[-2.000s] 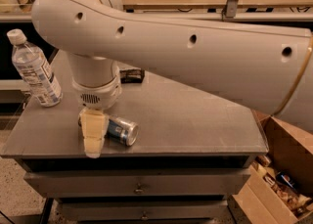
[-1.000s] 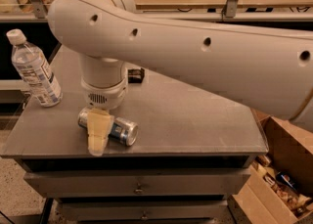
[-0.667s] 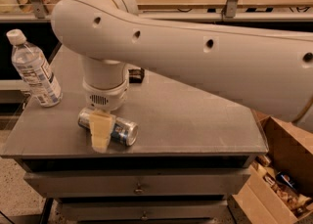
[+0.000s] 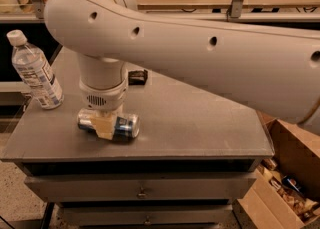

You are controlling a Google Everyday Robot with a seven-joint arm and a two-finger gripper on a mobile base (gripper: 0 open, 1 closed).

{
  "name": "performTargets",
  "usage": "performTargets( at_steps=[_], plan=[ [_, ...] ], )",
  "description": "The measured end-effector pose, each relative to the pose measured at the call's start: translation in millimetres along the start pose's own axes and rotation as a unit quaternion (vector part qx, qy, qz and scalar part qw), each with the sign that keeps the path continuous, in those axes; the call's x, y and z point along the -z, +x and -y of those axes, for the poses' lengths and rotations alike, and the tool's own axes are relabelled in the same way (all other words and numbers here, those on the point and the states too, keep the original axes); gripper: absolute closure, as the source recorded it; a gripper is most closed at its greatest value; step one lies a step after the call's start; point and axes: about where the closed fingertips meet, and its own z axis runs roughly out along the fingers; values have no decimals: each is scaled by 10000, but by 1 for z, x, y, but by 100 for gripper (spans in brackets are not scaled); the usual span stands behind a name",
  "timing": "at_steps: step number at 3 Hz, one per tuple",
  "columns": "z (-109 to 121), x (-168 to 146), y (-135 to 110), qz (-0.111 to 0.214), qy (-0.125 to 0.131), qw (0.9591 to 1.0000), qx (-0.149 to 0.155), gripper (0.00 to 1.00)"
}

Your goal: Place redbull can upright

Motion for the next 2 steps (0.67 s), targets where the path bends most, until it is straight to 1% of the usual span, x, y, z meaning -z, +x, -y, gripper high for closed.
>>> performTargets(
  at_steps=[1,2],
  plan=[
    [-4,4,-5,15,-49,10000,66,87],
    [4,11,-2,438,-228,9988,42,100]
  ],
)
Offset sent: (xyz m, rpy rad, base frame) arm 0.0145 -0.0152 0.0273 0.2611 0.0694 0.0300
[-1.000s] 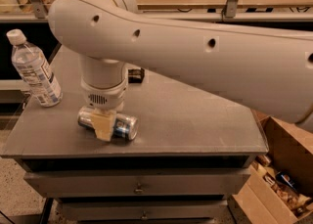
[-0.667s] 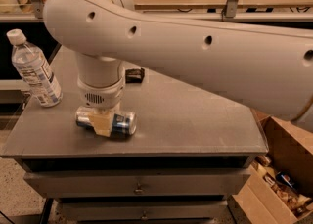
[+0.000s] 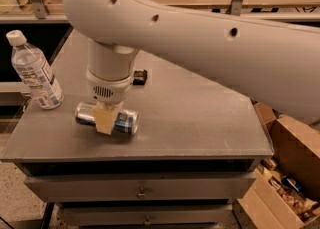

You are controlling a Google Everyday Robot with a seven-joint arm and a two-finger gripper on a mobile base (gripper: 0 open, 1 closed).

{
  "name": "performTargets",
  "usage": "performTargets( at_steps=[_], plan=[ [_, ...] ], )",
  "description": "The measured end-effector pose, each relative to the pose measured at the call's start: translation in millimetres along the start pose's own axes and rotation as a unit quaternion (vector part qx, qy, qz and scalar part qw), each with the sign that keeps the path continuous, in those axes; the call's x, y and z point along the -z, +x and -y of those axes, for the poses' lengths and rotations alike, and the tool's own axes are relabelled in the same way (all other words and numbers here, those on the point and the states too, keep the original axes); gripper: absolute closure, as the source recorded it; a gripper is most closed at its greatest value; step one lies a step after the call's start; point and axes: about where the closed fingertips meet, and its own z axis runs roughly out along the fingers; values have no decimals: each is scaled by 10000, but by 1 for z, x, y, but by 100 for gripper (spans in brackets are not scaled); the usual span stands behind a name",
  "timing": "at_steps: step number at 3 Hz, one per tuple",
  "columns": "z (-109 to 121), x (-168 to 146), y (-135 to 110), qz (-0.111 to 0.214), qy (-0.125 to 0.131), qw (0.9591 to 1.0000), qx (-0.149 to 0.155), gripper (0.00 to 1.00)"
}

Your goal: Place redbull can upright

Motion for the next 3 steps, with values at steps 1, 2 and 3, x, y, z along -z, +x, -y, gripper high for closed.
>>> performTargets(
  at_steps=[1,2,3],
  plan=[
    [15,17,10,945,-257,9952,-35,100],
    [25,37,13,2065,-411,9776,41,100],
    [24,54,31,2486,-408,9677,16,100]
  ],
)
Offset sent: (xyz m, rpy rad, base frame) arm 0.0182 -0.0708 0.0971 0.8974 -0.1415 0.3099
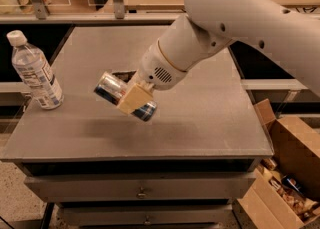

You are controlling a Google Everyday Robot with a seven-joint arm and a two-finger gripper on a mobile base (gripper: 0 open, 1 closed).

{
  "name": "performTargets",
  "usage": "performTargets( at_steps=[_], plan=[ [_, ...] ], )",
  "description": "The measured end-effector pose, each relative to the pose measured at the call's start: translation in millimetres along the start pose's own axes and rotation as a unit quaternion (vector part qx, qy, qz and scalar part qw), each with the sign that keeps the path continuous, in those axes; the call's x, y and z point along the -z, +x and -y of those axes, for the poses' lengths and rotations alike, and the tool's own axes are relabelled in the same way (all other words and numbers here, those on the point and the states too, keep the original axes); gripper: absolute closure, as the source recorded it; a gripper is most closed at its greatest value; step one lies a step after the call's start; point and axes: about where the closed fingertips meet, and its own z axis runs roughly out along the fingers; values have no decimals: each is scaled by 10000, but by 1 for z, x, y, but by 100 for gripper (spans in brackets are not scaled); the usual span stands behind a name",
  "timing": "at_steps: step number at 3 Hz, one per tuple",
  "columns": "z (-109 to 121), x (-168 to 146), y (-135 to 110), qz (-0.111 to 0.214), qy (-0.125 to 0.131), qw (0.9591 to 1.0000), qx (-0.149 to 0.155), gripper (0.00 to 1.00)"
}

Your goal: Place redbull can upright

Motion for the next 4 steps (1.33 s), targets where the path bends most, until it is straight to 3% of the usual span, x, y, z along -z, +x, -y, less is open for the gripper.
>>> performTargets(
  at_steps=[1,2,3,4],
  plan=[
    [0,0,0,-5,1,10000,-1,100],
    [0,22,8,222,133,9997,3,100],
    [-1,59,22,835,428,9956,53,100],
    [6,95,42,1816,540,9819,89,100]
  ],
)
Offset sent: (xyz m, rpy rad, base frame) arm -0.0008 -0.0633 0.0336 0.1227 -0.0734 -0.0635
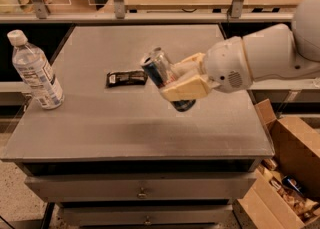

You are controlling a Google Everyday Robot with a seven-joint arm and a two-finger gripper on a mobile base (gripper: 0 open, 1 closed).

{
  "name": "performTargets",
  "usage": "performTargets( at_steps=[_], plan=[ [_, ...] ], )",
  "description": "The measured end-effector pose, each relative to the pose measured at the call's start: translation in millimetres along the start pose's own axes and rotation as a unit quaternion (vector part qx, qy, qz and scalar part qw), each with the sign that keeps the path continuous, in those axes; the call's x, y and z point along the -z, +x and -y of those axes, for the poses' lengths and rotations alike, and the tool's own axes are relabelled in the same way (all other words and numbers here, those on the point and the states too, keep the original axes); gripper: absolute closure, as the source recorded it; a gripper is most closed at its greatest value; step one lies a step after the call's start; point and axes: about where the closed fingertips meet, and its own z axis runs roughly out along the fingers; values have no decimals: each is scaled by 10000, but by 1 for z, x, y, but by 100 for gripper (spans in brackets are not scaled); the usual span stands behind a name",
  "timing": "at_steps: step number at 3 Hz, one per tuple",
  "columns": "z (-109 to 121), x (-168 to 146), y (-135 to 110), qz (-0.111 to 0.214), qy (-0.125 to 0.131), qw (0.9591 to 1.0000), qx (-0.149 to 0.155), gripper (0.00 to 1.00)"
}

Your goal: Place redbull can upright

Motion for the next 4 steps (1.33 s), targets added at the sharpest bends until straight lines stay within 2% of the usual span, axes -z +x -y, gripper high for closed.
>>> performTargets(
  at_steps=[1,2,3,4],
  plan=[
    [4,16,9,268,91,9994,177,100],
    [3,13,7,243,71,9995,207,100],
    [8,12,12,796,-87,9967,158,100],
    [13,12,18,1757,-416,9835,78,100]
  ],
)
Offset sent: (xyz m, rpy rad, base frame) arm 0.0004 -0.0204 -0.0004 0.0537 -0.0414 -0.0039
